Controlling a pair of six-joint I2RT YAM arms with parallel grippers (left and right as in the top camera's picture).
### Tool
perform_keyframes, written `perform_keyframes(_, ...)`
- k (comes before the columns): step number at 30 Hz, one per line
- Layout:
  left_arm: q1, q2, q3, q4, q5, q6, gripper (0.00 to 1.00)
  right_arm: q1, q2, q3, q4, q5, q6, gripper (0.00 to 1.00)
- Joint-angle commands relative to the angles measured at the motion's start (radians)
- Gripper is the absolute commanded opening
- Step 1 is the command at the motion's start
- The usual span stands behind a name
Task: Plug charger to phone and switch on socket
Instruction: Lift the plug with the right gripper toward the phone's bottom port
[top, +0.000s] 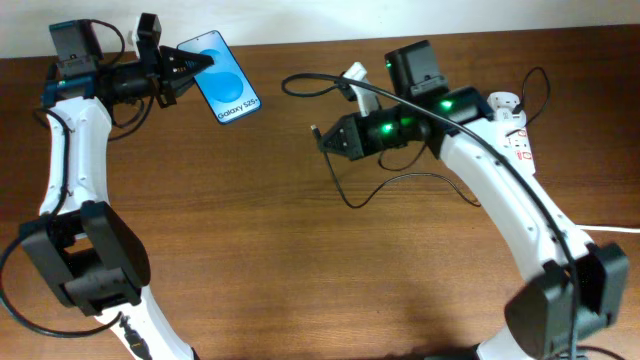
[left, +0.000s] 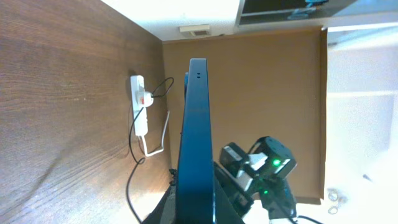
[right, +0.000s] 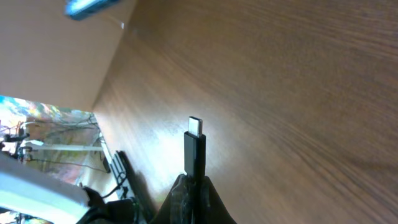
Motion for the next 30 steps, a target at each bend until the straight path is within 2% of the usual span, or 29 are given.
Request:
perform_keyframes(1,-0.005,-0.026,0.015,0.002,0.080,0.051,0.00,-0.037,-0.069,0.015,-0.040,-0.023,-0.042,0.04)
perform_keyframes(7,-0.035,-0.026,0.015,0.001,0.087,0.084,0.00,-0.067,-0.166,0.003,-0.080,-0.023,-0.041,0.04)
perform_keyframes(13,-0.105,-0.026,0.015,0.001,0.087,0.099,0.00,-0.128,-0.321,-0.155,-0.052,-0.039,-0.036,0.04)
perform_keyframes(18,-0.155,-0.026,0.015,0.002,0.087,0.102,0.00,-0.183,-0.466,-0.406,0.152,-0.139,0.087,0.04)
perform_keyframes(21,-0.185,-0.026,0.015,0.002,0.087,0.156,0.00,-0.183,-0.512,-0.525,0.268,-0.165,0.166,0.04)
perform_keyframes(30,-0.237,-0.026,0.015,0.003,0.086,0.182,0.00,-0.143,-0.517,-0.624,0.418,-0.228,0.238,0.04)
